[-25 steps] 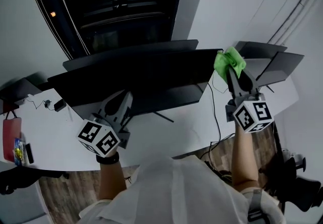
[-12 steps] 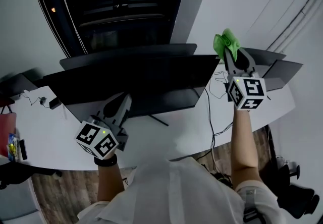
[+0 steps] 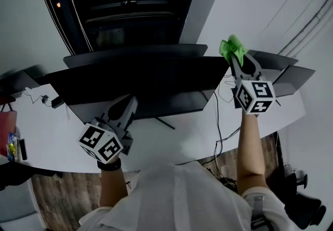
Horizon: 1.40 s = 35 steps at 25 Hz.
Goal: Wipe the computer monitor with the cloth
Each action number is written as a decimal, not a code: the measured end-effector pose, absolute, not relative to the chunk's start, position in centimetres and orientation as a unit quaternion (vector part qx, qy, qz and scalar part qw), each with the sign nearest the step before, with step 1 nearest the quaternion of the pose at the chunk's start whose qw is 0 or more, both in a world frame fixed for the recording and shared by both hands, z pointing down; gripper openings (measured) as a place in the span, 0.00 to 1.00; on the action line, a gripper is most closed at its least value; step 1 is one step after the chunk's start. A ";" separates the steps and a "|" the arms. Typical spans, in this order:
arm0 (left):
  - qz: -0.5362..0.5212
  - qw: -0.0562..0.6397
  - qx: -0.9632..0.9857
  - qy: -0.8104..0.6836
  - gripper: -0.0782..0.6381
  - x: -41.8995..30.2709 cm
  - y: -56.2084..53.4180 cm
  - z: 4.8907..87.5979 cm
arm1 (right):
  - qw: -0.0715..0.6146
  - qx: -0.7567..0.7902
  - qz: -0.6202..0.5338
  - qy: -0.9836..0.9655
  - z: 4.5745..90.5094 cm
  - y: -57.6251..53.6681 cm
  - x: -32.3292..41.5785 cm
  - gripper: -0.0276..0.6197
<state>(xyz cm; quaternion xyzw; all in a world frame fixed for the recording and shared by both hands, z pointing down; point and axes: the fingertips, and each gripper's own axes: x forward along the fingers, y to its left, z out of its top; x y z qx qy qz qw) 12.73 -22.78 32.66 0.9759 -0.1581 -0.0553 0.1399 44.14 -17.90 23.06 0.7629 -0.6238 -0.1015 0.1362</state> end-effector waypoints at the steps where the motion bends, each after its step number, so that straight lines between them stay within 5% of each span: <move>1: -0.055 0.140 0.976 -0.157 0.13 12.8 -22.8 32.7 | 0.133 0.762 -0.098 -0.627 23.1 -17.9 44.1 0.15; 11: -0.053 0.139 0.977 -0.151 0.13 13.3 -22.7 32.7 | 0.124 0.751 -0.088 -0.643 23.4 -18.0 43.8 0.21; 35: -0.055 0.136 0.977 -0.158 0.13 11.3 -23.1 32.9 | 0.144 0.749 -0.088 -0.640 23.5 -19.4 39.9 0.16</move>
